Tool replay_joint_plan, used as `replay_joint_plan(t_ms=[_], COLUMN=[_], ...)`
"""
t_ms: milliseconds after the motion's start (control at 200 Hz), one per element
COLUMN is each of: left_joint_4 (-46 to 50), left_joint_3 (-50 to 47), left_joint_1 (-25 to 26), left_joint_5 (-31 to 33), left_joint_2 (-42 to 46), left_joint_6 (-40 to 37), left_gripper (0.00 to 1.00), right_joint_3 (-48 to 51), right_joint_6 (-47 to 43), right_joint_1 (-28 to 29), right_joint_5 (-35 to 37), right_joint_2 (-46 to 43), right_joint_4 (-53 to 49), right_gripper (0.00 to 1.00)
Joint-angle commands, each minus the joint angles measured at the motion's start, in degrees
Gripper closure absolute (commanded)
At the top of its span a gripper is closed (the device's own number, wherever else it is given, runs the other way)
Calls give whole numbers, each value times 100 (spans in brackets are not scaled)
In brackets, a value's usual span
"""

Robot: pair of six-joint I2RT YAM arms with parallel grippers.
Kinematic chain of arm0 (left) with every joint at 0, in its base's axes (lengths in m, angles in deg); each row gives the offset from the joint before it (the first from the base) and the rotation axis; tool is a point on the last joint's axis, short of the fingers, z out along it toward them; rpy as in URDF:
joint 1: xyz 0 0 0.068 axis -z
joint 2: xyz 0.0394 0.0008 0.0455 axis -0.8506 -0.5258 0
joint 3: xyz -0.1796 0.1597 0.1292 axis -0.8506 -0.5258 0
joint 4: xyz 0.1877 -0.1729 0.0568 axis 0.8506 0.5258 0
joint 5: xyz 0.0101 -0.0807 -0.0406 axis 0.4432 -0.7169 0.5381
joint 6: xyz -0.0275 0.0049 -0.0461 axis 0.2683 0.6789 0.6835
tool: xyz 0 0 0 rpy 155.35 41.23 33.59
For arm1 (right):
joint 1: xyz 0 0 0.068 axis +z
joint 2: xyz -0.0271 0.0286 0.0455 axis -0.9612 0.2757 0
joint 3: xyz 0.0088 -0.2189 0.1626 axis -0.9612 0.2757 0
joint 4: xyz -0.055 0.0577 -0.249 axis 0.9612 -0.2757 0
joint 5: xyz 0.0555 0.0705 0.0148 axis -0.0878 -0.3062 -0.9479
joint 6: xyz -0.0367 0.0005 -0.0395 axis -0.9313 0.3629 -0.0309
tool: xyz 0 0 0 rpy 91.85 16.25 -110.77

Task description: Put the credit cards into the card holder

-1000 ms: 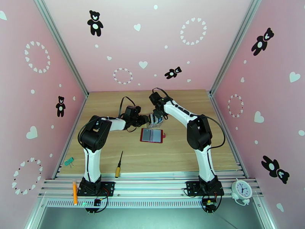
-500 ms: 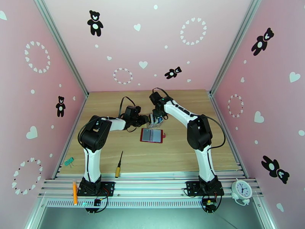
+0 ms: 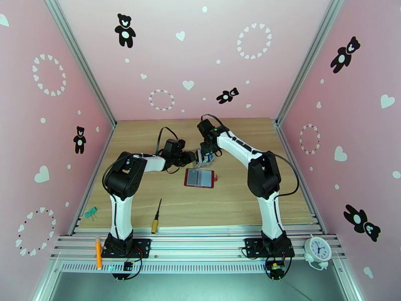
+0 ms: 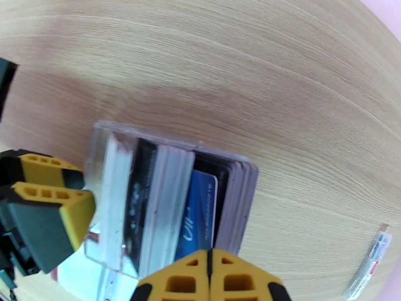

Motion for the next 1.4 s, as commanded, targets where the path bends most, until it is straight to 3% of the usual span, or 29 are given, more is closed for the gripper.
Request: replay_joint_plan(t_ms=[0, 661, 856, 1397], left_joint_4=[412, 455, 465, 483], left_joint_3=[-21, -21, -12, -12], left_joint_1=[24, 24, 25, 21], left_joint_5=[-56, -38, -38, -37], left_joint_2=[-131, -121, -113, -122], left_joint_6=[26, 5, -10, -4], left_gripper=[55, 55, 55, 55], right_joint_3=[8, 276, 271, 228], right_joint_6=[114, 143, 142, 162], right_joint_1=[-11, -4, 1, -3], right_joint_5=[-404, -723, -723, -741], right_joint_2=[-307, -44, -22, -6], right_joint_4=[-59, 23, 14, -38], right_gripper=[100, 100, 90, 85])
